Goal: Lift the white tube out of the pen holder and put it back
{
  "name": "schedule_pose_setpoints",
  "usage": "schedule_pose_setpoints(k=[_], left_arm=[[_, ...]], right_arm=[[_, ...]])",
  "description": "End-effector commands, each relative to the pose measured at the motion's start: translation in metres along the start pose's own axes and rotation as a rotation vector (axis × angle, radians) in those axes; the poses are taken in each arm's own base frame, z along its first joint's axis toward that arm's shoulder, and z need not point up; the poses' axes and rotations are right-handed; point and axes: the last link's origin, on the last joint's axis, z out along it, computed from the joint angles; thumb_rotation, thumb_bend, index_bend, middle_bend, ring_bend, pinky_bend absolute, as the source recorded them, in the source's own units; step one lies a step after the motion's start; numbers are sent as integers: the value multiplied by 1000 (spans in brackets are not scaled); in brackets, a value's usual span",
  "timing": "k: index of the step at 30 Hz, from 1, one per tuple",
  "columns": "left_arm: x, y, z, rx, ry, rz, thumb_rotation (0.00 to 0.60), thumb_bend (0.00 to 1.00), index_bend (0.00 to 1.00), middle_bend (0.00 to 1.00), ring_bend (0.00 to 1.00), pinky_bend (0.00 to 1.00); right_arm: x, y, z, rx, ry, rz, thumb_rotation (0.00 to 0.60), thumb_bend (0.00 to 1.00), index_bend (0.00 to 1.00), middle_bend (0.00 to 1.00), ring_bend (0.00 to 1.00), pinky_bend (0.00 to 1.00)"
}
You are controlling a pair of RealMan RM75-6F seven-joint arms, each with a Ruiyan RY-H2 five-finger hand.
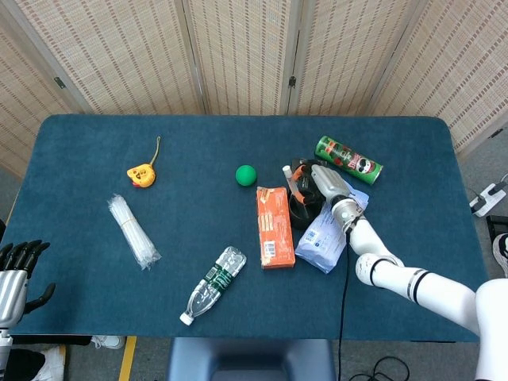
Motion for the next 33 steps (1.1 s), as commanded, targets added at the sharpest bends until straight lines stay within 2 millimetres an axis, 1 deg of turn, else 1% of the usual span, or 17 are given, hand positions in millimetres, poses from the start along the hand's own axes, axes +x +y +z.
schedule_pose_setpoints(k=[1,14,19,26,29,33], left_arm=[[0,0,0,1,-1,0,600,327,205,182,144,119],[-2,-3,-1,11,-7,0,600,326,203,181,144,119],[-3,-5,-2,15,-7,-1,600,326,203,181,144,119],[-3,-6,-2,15,-5,-2,600,327,203,180,143,119],[-3,-6,-2,17,-5,-1,600,326,203,180,143,119],[-2,-7,-2,18,-5,-1,600,326,203,180,143,119]], right_arm=[[1,1,0,-2,2,8,600,348,417,202,34,168],[-6,-6,8,5,-13,4,600,350,427,212,33,168],[-7,-8,10,8,-8,7,600,374,465,231,37,168],[-1,-7,6,12,15,19,600,406,526,264,50,167],[3,-7,1,27,32,32,600,437,555,285,66,166],[6,-6,-4,42,43,47,600,439,573,306,83,166]])
